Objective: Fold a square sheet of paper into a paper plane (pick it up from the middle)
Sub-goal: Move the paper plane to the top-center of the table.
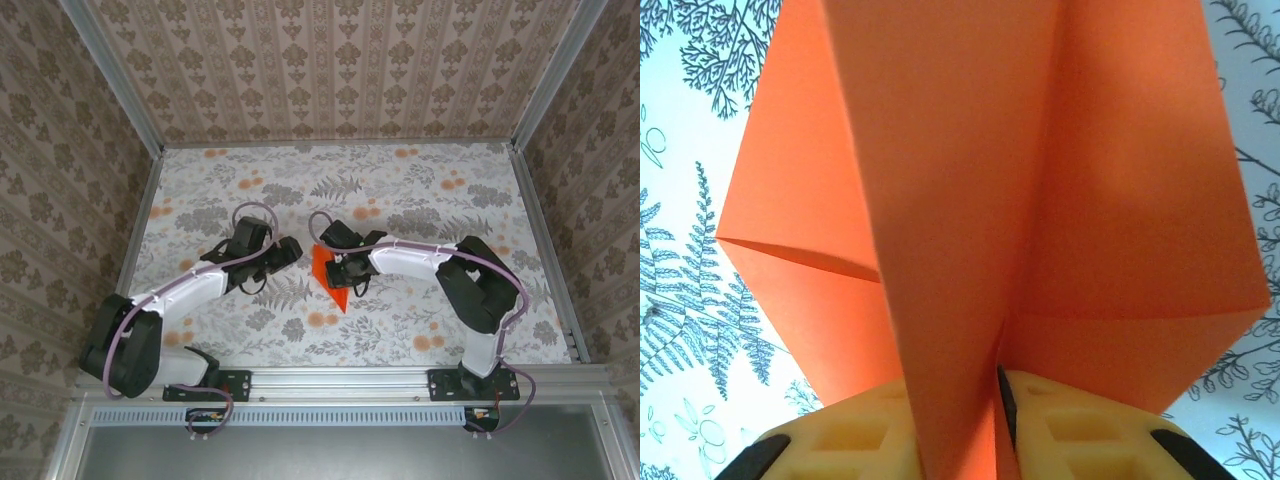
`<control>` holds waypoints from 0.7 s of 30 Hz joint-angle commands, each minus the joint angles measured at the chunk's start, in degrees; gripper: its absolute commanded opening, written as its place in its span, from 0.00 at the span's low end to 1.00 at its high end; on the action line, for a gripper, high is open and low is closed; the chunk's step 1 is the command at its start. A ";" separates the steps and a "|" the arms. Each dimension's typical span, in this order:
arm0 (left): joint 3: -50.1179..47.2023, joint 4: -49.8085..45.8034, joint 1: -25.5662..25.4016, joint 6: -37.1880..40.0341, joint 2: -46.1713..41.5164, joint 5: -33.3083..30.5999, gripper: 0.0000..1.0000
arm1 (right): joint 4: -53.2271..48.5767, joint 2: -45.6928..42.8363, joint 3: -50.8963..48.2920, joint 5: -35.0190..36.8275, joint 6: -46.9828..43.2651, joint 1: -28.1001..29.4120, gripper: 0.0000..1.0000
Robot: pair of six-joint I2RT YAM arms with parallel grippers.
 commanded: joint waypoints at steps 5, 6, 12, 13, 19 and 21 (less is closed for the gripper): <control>-1.07 -8.84 2.54 3.51 -2.48 -3.30 1.00 | -4.84 2.59 3.13 4.15 1.59 0.47 0.21; -1.23 -9.23 2.84 3.69 -2.67 -3.45 1.00 | -4.96 2.76 3.60 4.99 1.66 0.42 0.18; -2.03 -10.52 5.53 4.35 -3.48 -3.61 1.00 | -8.35 3.77 9.21 10.43 -0.47 -1.84 0.08; -2.06 -10.62 5.78 4.56 -3.49 -3.37 1.00 | -9.00 4.65 10.98 10.98 -1.56 -2.57 0.08; -2.39 -11.39 6.80 5.05 -4.07 -2.97 1.00 | -9.20 10.33 19.25 10.02 -5.80 -8.50 0.06; -2.46 -11.55 7.01 5.32 -4.41 -2.87 1.00 | -9.26 11.91 21.53 9.17 -6.57 -10.27 0.06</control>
